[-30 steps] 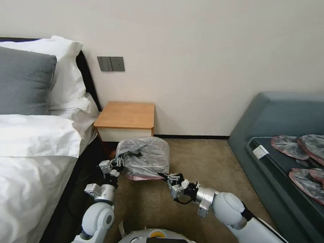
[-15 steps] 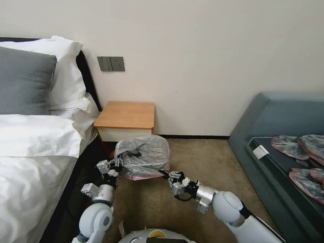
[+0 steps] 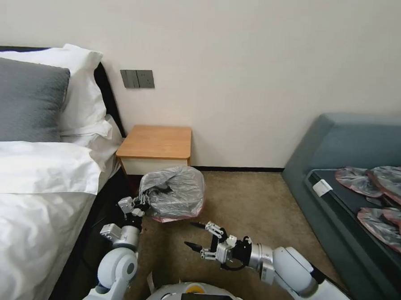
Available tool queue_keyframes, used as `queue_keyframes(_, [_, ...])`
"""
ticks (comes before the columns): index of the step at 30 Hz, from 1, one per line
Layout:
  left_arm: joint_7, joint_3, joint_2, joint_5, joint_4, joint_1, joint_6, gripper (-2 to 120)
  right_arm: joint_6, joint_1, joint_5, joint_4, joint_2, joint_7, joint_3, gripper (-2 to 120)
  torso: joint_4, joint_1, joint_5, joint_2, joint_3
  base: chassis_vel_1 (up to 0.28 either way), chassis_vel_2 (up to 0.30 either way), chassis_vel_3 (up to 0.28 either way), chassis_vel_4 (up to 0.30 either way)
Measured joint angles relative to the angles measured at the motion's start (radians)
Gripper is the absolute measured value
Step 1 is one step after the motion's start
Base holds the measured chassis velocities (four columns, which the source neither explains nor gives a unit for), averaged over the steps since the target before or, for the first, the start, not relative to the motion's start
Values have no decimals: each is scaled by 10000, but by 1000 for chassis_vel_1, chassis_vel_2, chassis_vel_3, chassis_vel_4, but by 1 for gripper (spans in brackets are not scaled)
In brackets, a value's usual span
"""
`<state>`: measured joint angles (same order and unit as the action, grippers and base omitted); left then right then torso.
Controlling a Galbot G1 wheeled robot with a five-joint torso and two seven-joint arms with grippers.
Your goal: Pick up the garbage bag from the table and place it over the trash can.
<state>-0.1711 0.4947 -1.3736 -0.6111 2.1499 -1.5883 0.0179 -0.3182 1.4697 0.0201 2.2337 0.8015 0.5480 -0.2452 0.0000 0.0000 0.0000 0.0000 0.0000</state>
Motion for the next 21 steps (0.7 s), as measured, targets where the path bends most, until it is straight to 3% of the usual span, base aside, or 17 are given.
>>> queue_keyframes(2, [6, 9, 28, -54, 1, -1, 0, 10, 499, 63, 1129, 182, 198, -466, -152, 78, 0, 0, 0, 0, 0, 0, 0, 0, 0])
queue_keyframes(4, [7, 10, 31, -60, 1, -1, 0, 10, 541, 65, 1217, 200, 220, -531, -160, 80, 0, 0, 0, 0, 0, 0, 0, 0, 0])
queue_keyframes(6, [30, 16, 58, -132, 20, -10, 0, 10, 1348, 92, 2618, 671, 677, -2129, -153, 93, 1, 0, 0, -1, 0, 0, 0, 0, 0])
queue_keyframes(7, [30, 16, 58, -132, 20, -10, 0, 10, 1348, 92, 2618, 671, 677, -2129, -153, 93, 1, 0, 0, -1, 0, 0, 0, 0, 0])
queue_keyframes(9, [52, 19, 62, -176, 36, -25, 9, 10, 1981, 131, 3668, 1091, 1041, -3260, -32, 99, -1, 0, 0, 0, 0, 0, 0, 0, 0])
queue_keyframes(15, [163, 23, 46, -322, 133, -33, 81, 10, 3180, 91, 6930, 1665, 2123, -5689, 230, 100, -1, 0, -2, 0, 0, 0, 0, 0, 0])
queue_keyframes(16, [163, 23, 46, -322, 133, -33, 81, 10, 3180, 91, 6930, 1665, 2123, -5689, 230, 100, -1, 0, -2, 0, 0, 0, 0, 0, 0])
queue_keyframes(19, [221, 56, 52, -459, 234, -48, 130, 10, 3634, -102, 9027, 1636, 2709, -6496, 230, 100, 0, 0, -1, 0, 0, 0, 0, 0, 0])
queue_keyframes(21, [233, 71, 50, -504, 259, -49, 138, 10, 3734, -175, 9492, 1541, 2841, -6601, 218, 100, 0, 0, -2, 0, 0, 0, 0, 0, 0])
